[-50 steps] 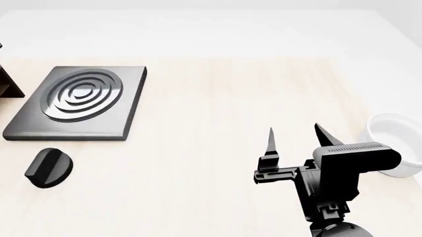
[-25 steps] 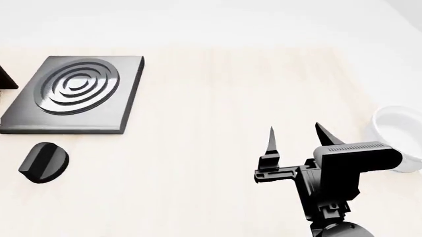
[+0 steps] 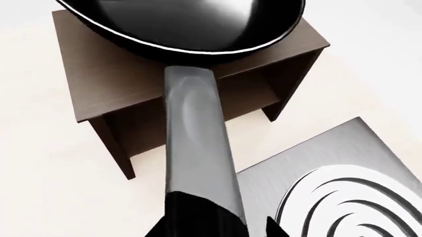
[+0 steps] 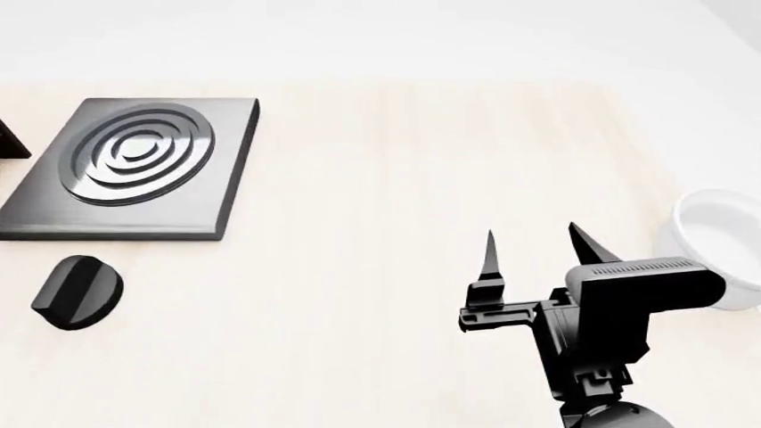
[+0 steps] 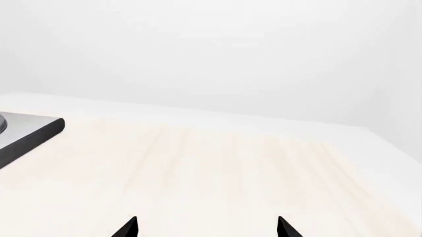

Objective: Put the frying pan on top of the cabinet.

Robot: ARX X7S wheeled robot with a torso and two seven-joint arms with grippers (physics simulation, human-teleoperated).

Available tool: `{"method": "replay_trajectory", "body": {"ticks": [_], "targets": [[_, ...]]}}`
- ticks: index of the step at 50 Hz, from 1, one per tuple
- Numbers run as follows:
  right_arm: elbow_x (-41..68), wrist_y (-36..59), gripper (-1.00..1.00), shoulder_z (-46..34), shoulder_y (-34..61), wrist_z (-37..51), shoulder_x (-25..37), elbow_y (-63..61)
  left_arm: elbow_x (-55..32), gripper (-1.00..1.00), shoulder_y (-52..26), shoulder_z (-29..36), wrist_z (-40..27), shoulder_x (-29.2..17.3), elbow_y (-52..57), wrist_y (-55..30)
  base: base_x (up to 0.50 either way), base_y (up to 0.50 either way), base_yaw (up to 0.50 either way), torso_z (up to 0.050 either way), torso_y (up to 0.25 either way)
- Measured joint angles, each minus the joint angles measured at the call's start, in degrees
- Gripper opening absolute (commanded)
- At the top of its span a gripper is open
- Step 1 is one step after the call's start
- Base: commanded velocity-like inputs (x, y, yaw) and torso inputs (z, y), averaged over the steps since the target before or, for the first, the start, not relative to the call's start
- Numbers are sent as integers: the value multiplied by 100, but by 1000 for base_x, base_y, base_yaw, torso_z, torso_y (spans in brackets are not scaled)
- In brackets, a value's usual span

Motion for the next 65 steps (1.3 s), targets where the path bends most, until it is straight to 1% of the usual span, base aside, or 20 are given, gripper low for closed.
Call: {"method": "replay_trajectory", "body": {"ticks": [8, 16, 34, 38, 45, 50, 54, 60, 65], "targets": [[10, -8, 100, -11, -1, 14, 11, 1, 244, 100, -93, 141, -55, -8, 24, -3, 0, 0, 0, 0, 0], [19, -20, 100, -28, 2, 26, 17, 11, 427, 100, -105, 239, 26, 32, 173, 79, 0, 0, 0, 0, 0], [47, -18, 100, -56, 29, 54, 43, 4, 576, 100, 615, 626, 358, 364, 2499, -689, 0, 0, 0, 0, 0], [52, -19, 100, -64, 39, 58, 47, 11, 505, 100, 860, 716, 519, 469, 3237, -988, 0, 0, 0, 0, 0], [61, -19, 100, -75, 57, 68, 56, 24, -9, 100, 1574, 777, 1015, 737, 5333, -2094, 0, 0, 0, 0, 0], [63, -14, 100, -85, 66, 79, 64, 22, -748, 100, 2246, 678, 1452, 998, 7119, -3075, 0, 0, 0, 0, 0], [67, -5, 100, -90, 74, 92, 71, 2, -1620, 100, 2810, 517, 1553, 1173, 8306, -3632, 0, 0, 0, 0, 0], [72, 24, 100, -105, 98, 112, 82, -28, -2638, 100, 3793, 398, 1670, 1333, 9675, -3988, 0, 0, 0, 0, 0], [52, 43, 100, -146, 131, 132, 86, -37, -3123, 100, 4588, 390, 1837, 1407, 10480, -3915, 0, 0, 0, 0, 0]]}}
